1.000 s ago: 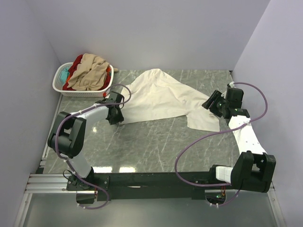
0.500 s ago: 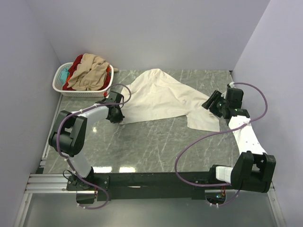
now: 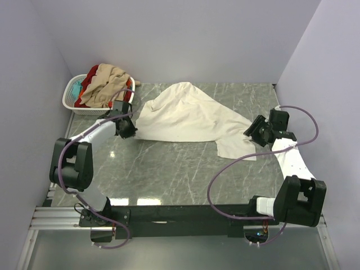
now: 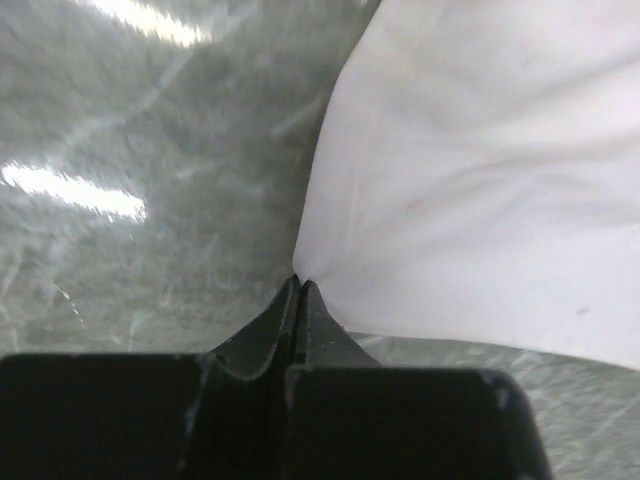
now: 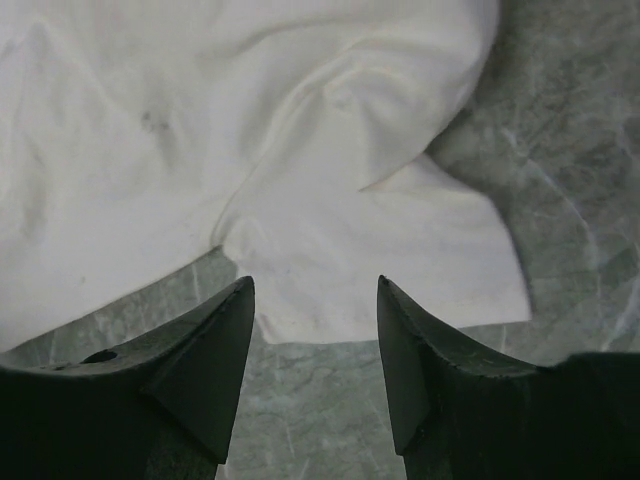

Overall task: Fold and stack the t-shirts
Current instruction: Flatten the tshirt out

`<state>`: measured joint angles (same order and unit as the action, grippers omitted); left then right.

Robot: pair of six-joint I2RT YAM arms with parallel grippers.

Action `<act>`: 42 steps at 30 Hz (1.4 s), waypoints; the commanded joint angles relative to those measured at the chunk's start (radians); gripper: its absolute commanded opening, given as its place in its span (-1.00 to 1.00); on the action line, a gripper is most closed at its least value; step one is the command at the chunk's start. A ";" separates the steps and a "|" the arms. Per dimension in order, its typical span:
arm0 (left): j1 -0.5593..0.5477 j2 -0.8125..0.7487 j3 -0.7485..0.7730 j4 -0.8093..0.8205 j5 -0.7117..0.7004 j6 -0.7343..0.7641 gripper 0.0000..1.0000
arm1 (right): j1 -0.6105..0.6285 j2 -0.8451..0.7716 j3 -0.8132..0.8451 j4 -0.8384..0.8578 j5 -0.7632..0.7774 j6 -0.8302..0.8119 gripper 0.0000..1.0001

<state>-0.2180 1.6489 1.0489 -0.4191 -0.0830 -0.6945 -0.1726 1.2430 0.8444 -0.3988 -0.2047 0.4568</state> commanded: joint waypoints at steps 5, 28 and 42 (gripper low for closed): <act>0.035 -0.008 0.075 0.009 0.074 0.065 -0.99 | -0.021 0.091 -0.021 -0.087 0.123 0.016 0.12; 0.063 0.028 0.117 0.019 0.195 0.112 -0.99 | -0.097 0.144 -0.105 -0.121 0.271 0.022 -0.01; 0.065 0.028 0.117 0.019 0.204 0.118 -0.99 | -0.097 0.203 -0.096 -0.051 0.209 0.006 -0.13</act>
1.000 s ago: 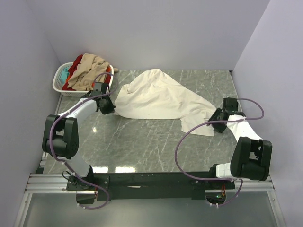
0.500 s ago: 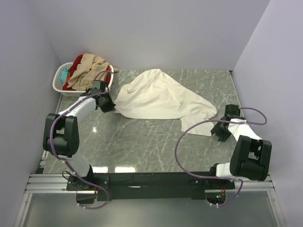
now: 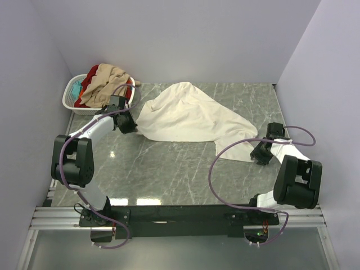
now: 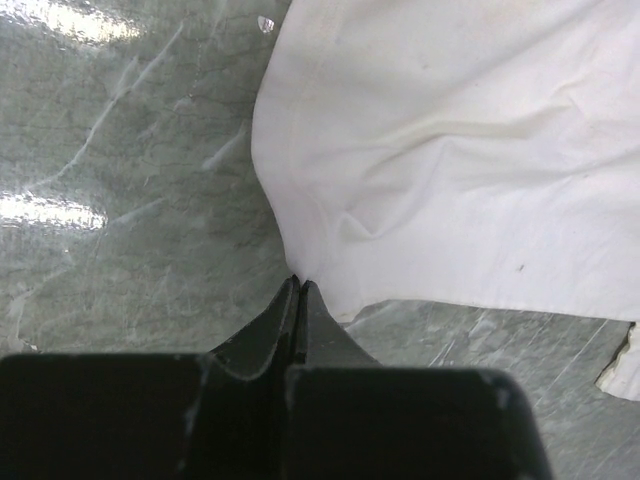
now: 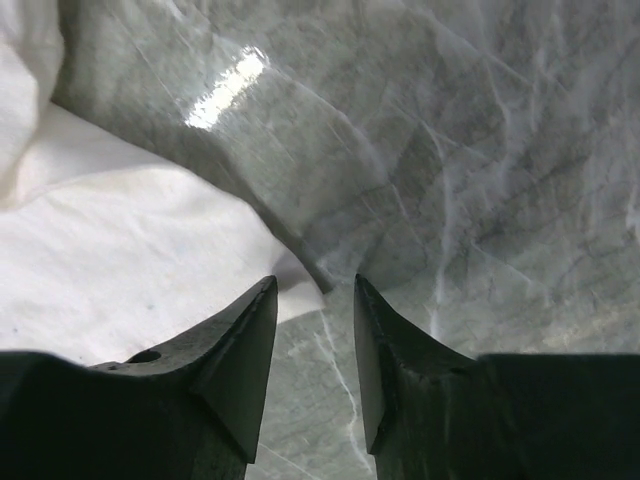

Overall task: Fold and stack the t-shirts
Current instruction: Flatten the tshirt out

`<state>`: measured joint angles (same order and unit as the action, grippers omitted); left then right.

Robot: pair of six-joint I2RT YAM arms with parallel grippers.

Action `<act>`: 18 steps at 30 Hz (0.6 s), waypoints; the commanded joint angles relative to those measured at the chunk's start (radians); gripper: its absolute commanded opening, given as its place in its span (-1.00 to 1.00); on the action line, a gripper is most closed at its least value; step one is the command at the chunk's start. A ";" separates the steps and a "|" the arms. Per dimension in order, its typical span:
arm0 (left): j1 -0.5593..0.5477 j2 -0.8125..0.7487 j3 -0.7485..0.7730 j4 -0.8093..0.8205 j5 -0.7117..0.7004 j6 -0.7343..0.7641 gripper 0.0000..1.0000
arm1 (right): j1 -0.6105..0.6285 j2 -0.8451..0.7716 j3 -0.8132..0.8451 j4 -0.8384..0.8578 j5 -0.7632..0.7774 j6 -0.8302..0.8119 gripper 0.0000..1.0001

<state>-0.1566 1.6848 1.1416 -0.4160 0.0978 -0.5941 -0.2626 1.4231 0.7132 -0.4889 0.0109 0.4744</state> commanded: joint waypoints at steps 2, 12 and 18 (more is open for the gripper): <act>0.003 -0.007 0.027 0.011 0.020 0.019 -0.99 | -0.006 0.031 0.037 0.041 -0.008 -0.010 -0.16; 0.003 -0.013 0.006 0.031 0.025 -0.004 -0.99 | -0.006 0.054 0.031 0.032 -0.077 -0.014 -0.54; 0.003 -0.023 -0.019 0.048 0.026 -0.022 -0.99 | -0.006 0.059 0.020 0.021 -0.112 -0.017 -0.98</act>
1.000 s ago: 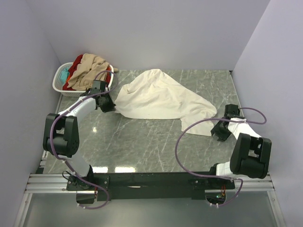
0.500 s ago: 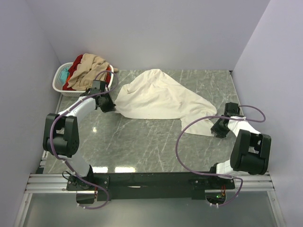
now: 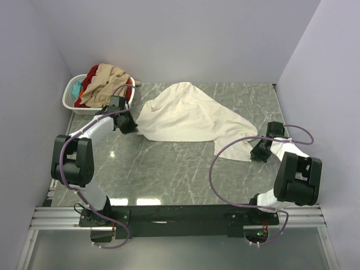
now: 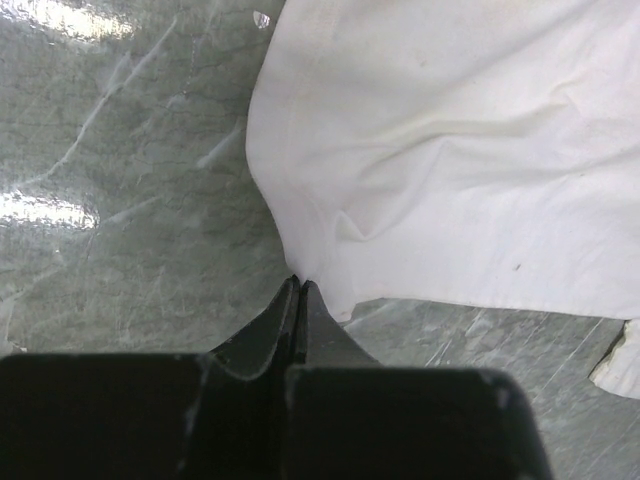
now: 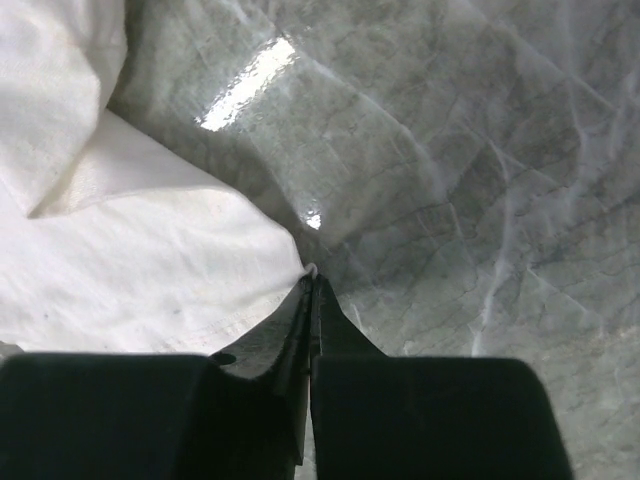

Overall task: Fold and stack the t-shirts
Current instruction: Flatten the tshirt out

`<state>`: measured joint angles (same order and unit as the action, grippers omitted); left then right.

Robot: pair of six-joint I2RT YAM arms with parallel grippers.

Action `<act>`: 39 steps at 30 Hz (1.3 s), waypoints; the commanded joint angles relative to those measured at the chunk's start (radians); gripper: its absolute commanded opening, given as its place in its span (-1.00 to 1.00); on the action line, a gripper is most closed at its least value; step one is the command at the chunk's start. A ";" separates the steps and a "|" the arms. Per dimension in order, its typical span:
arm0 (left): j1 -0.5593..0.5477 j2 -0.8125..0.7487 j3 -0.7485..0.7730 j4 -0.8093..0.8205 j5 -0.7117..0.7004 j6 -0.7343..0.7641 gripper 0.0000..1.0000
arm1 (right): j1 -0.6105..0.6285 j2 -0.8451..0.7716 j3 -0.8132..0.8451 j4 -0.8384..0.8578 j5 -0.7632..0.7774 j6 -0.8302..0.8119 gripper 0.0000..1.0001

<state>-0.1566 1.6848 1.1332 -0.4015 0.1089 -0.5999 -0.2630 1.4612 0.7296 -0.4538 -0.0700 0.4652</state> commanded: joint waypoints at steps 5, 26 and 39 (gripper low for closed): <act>0.003 -0.036 -0.015 0.036 0.021 -0.026 -0.99 | -0.007 0.002 0.051 -0.062 -0.073 -0.011 -1.00; 0.003 -0.057 0.453 -0.141 0.110 -0.073 -0.99 | -0.008 -0.187 0.788 -0.322 -0.151 0.075 -1.00; 0.003 -0.434 0.467 0.029 0.094 -0.271 -0.99 | -0.008 -0.404 1.133 -0.168 -0.059 0.000 -1.00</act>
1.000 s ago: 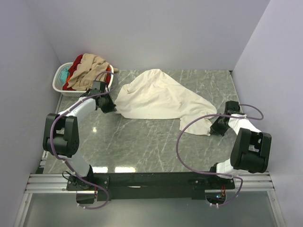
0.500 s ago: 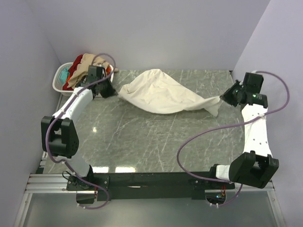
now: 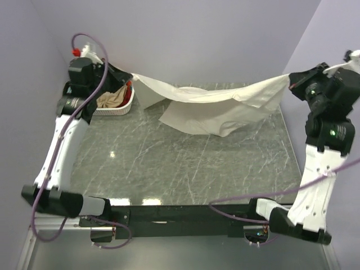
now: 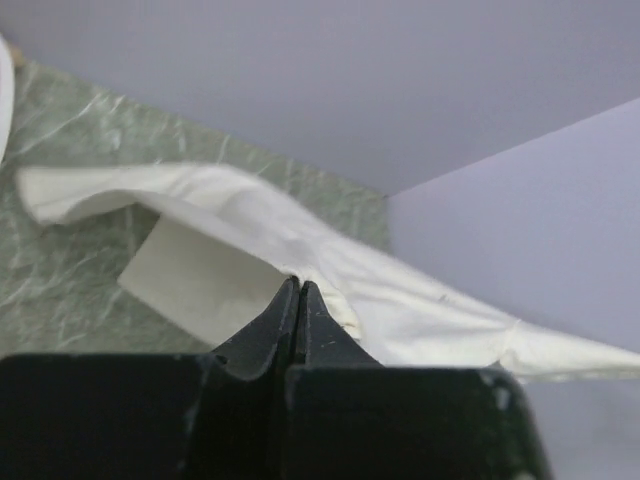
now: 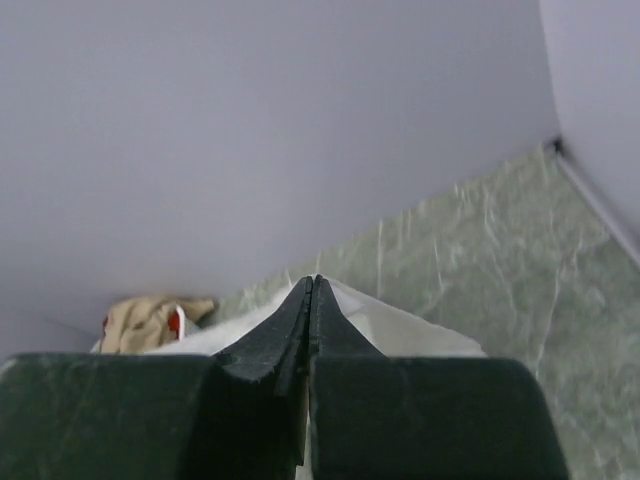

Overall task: Fold and stack the t-shirts
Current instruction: Flatten the tshirt out

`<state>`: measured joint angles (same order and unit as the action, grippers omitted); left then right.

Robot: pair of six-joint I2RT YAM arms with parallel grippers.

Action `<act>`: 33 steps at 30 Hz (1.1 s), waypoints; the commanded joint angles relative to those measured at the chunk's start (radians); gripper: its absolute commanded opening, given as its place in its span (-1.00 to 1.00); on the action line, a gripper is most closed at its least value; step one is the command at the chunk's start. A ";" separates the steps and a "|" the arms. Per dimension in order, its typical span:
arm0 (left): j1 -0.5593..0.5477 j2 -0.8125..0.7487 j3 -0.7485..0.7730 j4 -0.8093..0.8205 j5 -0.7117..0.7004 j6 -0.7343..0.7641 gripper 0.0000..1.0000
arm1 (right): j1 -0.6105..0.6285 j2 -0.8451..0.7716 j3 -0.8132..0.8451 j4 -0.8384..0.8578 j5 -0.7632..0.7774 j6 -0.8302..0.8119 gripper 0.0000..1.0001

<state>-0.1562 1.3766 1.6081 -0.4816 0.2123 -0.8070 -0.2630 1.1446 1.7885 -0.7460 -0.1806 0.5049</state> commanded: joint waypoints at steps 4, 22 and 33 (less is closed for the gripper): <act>0.003 -0.232 0.012 0.121 -0.053 -0.063 -0.99 | -0.007 -0.143 0.165 0.195 0.131 -0.063 -1.00; 0.003 -0.122 -0.031 0.238 0.001 -0.106 -0.99 | -0.007 0.116 0.238 0.298 0.070 -0.051 -1.00; 0.003 0.134 0.160 0.233 0.022 -0.092 -0.99 | -0.007 0.430 0.452 0.300 0.023 -0.023 -1.00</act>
<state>-0.1562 1.5177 1.6470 -0.3210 0.2211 -0.9031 -0.2649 1.6077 2.0636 -0.5285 -0.1375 0.4641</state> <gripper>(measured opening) 0.013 0.005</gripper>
